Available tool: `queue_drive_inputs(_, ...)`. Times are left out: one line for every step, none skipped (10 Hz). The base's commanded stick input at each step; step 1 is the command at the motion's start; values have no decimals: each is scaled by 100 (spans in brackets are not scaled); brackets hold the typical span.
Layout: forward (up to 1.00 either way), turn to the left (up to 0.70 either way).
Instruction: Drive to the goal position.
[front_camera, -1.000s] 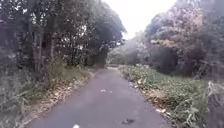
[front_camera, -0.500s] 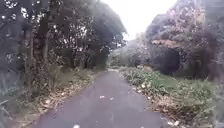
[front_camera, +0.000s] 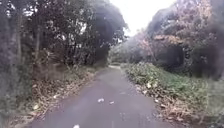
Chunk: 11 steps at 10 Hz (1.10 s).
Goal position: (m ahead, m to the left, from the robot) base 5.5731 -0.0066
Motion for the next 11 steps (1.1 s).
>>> queue_drive_inputs(60, 0)
queue_drive_inputs(60, 0)
queue_drive_inputs(60, 0)
queue_drive_inputs(60, 0)
queue_drive_inputs(60, 0)
queue_drive_inputs(60, 0)
queue_drive_inputs(60, 0)
queue_drive_inputs(60, 0)
queue_drive_inputs(60, 0)
queue_drive_inputs(60, 0)
queue_drive_inputs(60, 0)
